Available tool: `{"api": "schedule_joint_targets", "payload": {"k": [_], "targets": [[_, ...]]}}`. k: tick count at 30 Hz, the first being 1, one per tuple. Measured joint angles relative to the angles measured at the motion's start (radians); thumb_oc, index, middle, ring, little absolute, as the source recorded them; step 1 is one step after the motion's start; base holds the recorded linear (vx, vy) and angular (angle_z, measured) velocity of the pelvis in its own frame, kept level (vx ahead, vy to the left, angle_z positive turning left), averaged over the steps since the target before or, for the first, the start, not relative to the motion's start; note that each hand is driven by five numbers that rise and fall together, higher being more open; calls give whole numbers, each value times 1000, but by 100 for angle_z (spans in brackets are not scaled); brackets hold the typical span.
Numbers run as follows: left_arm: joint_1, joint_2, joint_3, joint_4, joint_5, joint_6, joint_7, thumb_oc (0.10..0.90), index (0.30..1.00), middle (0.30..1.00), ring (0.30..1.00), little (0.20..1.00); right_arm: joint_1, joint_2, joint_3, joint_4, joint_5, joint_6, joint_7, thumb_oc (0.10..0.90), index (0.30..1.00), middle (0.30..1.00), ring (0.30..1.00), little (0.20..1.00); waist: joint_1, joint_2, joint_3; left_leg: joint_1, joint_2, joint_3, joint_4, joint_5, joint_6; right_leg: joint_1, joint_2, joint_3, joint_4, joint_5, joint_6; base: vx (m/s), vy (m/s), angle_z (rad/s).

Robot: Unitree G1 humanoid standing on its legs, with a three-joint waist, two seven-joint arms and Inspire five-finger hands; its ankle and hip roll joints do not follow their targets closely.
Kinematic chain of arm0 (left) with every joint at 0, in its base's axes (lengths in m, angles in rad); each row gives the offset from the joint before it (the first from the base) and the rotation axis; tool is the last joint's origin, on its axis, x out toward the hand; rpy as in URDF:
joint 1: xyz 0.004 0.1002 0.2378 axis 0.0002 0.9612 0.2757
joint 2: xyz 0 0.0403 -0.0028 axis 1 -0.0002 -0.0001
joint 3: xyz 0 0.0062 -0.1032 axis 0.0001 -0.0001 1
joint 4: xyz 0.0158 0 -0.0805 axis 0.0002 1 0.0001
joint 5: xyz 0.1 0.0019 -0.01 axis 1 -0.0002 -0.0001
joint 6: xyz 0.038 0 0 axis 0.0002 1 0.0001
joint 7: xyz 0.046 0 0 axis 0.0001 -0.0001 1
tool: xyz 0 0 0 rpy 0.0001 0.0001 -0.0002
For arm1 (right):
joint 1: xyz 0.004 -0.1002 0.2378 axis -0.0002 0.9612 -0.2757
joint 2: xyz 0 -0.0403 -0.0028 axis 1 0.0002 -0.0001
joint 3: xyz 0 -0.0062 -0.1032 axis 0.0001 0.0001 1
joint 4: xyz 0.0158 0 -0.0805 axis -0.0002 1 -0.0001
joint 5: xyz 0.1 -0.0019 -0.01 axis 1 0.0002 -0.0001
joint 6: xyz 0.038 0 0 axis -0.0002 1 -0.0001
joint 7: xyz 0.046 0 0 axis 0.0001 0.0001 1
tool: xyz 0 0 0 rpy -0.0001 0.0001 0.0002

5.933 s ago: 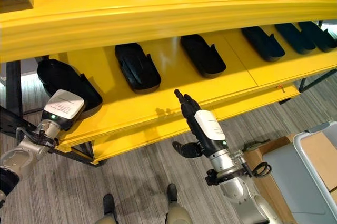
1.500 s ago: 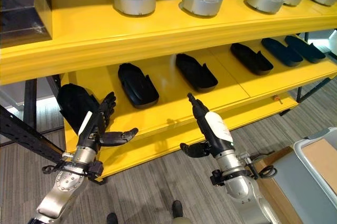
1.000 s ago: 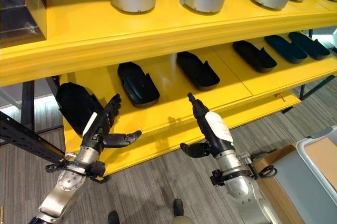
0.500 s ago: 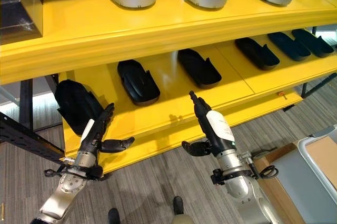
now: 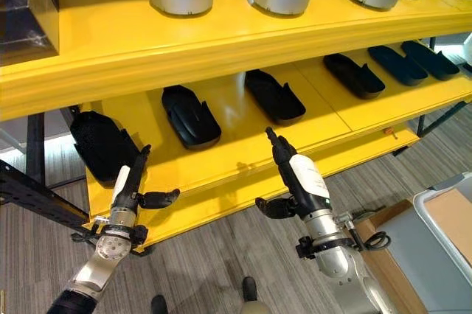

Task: Move parts from the plastic box to the shelf.

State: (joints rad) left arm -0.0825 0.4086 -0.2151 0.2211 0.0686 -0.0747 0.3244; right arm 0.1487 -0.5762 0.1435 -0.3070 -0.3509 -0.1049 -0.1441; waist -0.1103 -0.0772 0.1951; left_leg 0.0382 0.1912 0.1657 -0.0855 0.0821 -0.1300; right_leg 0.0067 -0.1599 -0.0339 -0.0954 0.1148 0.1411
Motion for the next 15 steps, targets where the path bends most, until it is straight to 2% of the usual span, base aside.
{"api": "schedule_joint_targets", "payload": {"k": [7, 15], "targets": [[7, 0, 27, 15, 26, 2, 22, 900, 1000, 1000, 1000, 1000, 0, -1, 0, 0, 1, -1, 0, 900, 1000, 1000, 1000, 1000, 2, -5, -3, -2, 0, -2, 0, 0, 0, -1, 0, -1, 0, -2, -2, 0, 0, 0], [35, 0, 47, 5, 35, -13, 34, 900, 1000, 1000, 1000, 1000, 0, -1, 0, 0, 1, -2, 0, 900, 1000, 1000, 1000, 1000, 4, -29, -19, -2, 0, -2, 0, 0, 0, 0, 0, -2, 0, -1, -2, 0, 0, 0]]}}
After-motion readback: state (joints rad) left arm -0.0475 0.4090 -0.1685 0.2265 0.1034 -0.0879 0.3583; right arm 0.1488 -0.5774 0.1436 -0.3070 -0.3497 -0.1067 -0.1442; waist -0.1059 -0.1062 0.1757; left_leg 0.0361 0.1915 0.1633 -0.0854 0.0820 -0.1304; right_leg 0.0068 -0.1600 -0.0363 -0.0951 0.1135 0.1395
